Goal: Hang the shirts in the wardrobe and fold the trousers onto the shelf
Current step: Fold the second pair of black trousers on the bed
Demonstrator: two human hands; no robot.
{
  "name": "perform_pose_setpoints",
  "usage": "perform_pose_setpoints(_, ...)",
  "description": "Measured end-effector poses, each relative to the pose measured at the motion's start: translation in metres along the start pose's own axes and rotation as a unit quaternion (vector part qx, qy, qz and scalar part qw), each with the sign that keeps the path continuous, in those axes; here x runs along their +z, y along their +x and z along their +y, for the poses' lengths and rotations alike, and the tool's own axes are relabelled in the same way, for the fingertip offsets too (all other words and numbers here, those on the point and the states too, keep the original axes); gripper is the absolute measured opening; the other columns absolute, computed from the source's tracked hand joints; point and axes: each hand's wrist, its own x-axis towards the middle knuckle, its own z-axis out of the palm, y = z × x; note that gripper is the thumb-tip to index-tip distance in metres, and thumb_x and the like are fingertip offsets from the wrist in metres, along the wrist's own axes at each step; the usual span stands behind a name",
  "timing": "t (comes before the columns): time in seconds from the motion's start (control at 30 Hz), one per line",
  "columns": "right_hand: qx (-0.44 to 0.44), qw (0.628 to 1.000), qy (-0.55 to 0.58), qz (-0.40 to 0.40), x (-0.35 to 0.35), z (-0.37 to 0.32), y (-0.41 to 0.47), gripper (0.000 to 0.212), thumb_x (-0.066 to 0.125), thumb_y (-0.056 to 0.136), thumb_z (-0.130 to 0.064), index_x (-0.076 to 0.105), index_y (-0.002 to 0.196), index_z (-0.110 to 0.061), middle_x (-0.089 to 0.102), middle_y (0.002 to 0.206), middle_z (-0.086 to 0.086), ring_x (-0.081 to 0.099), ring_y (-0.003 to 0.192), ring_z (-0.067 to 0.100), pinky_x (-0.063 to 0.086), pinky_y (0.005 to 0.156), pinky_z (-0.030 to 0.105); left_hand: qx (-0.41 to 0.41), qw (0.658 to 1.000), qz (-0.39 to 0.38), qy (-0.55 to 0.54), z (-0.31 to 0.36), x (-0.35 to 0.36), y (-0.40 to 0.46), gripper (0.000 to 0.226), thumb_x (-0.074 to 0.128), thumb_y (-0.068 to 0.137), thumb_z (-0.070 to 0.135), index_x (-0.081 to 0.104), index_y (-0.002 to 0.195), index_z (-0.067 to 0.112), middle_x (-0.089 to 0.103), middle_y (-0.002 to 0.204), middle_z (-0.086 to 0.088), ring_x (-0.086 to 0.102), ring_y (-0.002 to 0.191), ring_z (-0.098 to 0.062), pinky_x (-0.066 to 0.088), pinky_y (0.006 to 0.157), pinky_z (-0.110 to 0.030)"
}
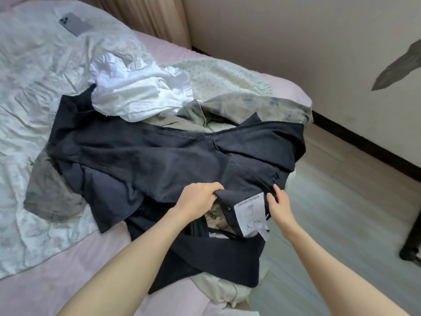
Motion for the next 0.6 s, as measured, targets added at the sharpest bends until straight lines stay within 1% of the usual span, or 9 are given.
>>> perform_pose_setpoints(0.1, 0.001, 0.999, 0.053, -0.002, -0.013, -0.005, -0.014, 0.042, 0.032, 0.100, -0.028, 0.038, 0.140, -0.018, 0.030, 0.150, 0.003, 0.027, 0.139, 0.018, 0.022, 0.115, 0.040, -0.054, 0.991, 0.079, -0.096, 0.023, -0.024, -0.001, 0.021, 0.042, 0.090, 0.017, 0.056, 0.099, 0.029, 0.066, 0.083, 0.006, 0.059, 0.082, -0.023, 0.038, 0.068, -0.032)
perform_pose_setpoints(0.17, 0.008, 0.994, 0.106, -0.004, -0.024, -0.017, -0.029, 0.038, 0.031, 0.100, -0.028, 0.048, 0.134, -0.019, 0.045, 0.141, 0.004, 0.043, 0.128, 0.021, 0.036, 0.106, 0.039, -0.105, 0.970, 0.097, -0.194, 0.032, -0.047, -0.004, 0.014, 0.045, 0.089, 0.018, 0.053, 0.091, 0.030, 0.061, 0.081, 0.008, 0.057, 0.081, -0.020, 0.042, 0.070, -0.034)
perform_pose_setpoints(0.23, -0.002, 0.985, 0.171, 0.005, -0.033, -0.035, -0.045, 0.035, 0.031, 0.100, -0.020, 0.053, 0.128, -0.015, 0.053, 0.129, 0.011, 0.053, 0.114, 0.024, 0.046, 0.087, 0.033, -0.142, 0.944, 0.116, -0.275, 0.033, -0.073, -0.010, 0.013, 0.047, 0.090, 0.014, 0.053, 0.087, 0.025, 0.060, 0.086, 0.005, 0.056, 0.085, -0.018, 0.043, 0.073, -0.033)
perform_pose_setpoints(0.33, -0.058, 0.972, 0.229, 0.005, -0.038, -0.062, -0.072, 0.036, 0.032, 0.098, -0.007, 0.053, 0.127, -0.006, 0.059, 0.112, 0.014, 0.056, 0.093, 0.022, 0.047, 0.069, 0.027, -0.237, 0.878, 0.117, -0.400, 0.026, -0.109, -0.025, 0.016, 0.051, 0.091, 0.011, 0.053, 0.075, 0.012, 0.056, 0.077, -0.002, 0.052, 0.081, -0.021, 0.040, 0.060, -0.024)
perform_pose_setpoints(0.4, -0.121, 0.979, 0.164, 0.007, -0.035, -0.076, -0.097, 0.037, 0.031, 0.099, -0.012, 0.051, 0.129, -0.011, 0.060, 0.095, 0.007, 0.053, 0.081, 0.015, 0.041, 0.067, 0.025, -0.311, 0.803, 0.096, -0.499, 0.020, -0.126, -0.052, 0.011, 0.055, 0.092, 0.016, 0.054, 0.084, 0.008, 0.056, 0.080, -0.005, 0.052, 0.074, -0.021, 0.044, 0.061, -0.024)
perform_pose_setpoints(0.47, -0.195, 0.981, 0.005, 0.006, -0.029, -0.082, -0.121, 0.034, 0.038, 0.098, -0.029, 0.050, 0.130, -0.022, 0.058, 0.104, 0.001, 0.048, 0.092, 0.008, 0.036, 0.079, 0.025, -0.357, 0.743, 0.058, -0.563, 0.009, -0.132, -0.086, 0.025, 0.058, 0.091, 0.025, 0.057, 0.103, 0.003, 0.061, 0.094, -0.009, 0.057, 0.086, -0.024, 0.046, 0.080, -0.031)
perform_pose_setpoints(0.5, -0.219, 0.972, -0.083, -0.005, -0.025, -0.083, -0.131, 0.037, 0.045, 0.094, -0.037, 0.049, 0.129, -0.024, 0.056, 0.109, 0.001, 0.047, 0.098, 0.007, 0.036, 0.083, 0.026, -0.371, 0.729, 0.038, -0.574, 0.003, -0.132, -0.104, 0.033, 0.060, 0.089, 0.028, 0.059, 0.109, 0.001, 0.064, 0.101, -0.011, 0.059, 0.094, -0.028, 0.047, 0.086, -0.035)
perform_pose_setpoints(0.53, -0.237, 0.958, -0.158, -0.020, -0.019, -0.082, -0.143, 0.040, 0.051, 0.090, -0.041, 0.050, 0.127, -0.024, 0.056, 0.109, 0.002, 0.049, 0.100, 0.010, 0.038, 0.085, 0.028, -0.381, 0.725, 0.030, -0.573, -0.004, -0.130, -0.124, 0.033, 0.060, 0.088, 0.029, 0.061, 0.108, 0.002, 0.067, 0.100, -0.013, 0.061, 0.094, -0.030, 0.049, 0.085, -0.036)
perform_pose_setpoints(0.6, -0.255, 0.935, -0.242, -0.044, -0.003, -0.080, -0.171, 0.033, 0.054, 0.088, -0.042, 0.056, 0.112, -0.019, 0.060, 0.101, 0.004, 0.056, 0.097, 0.018, 0.040, 0.079, 0.030, -0.395, 0.734, 0.020, -0.552, -0.015, -0.122, -0.168, 0.022, 0.060, 0.087, 0.026, 0.064, 0.090, 0.004, 0.069, 0.081, -0.012, 0.063, 0.078, -0.027, 0.049, 0.067, -0.030)
